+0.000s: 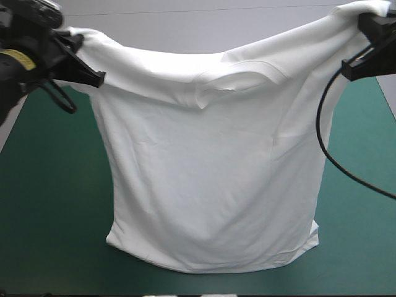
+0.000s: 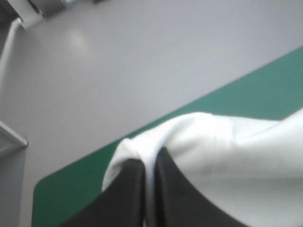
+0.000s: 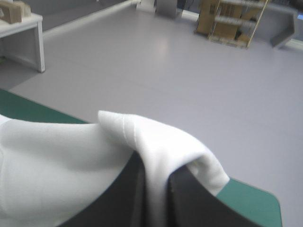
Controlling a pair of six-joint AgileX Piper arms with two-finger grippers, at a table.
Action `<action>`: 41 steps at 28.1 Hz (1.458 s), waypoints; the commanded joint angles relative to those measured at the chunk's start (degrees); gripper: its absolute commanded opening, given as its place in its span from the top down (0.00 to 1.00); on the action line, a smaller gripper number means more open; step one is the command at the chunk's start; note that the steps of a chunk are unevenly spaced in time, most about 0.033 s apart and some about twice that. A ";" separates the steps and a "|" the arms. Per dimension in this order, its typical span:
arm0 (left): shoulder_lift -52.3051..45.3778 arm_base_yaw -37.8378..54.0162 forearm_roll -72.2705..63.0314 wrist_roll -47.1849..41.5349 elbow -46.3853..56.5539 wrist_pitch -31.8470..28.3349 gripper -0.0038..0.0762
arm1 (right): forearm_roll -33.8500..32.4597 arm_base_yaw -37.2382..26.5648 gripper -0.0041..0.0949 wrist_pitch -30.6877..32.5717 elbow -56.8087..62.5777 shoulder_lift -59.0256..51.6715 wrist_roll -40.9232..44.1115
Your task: Fold the cloth
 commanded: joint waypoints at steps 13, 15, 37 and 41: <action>25.48 8.34 -3.95 -0.86 9.26 -25.42 0.93 | 4.20 -0.24 0.97 -23.19 16.44 26.95 -6.83; 28.15 8.34 -3.15 0.28 8.76 -27.98 0.93 | 4.20 -0.24 0.97 -24.85 15.26 30.22 -7.66; 38.94 11.67 -11.61 0.12 3.00 -20.05 0.32 | 5.78 -0.24 0.36 -22.07 6.93 43.57 -7.65; 34.63 11.67 -11.40 -0.62 3.00 -16.97 0.29 | 5.78 -0.24 0.36 -15.89 2.63 41.56 -4.96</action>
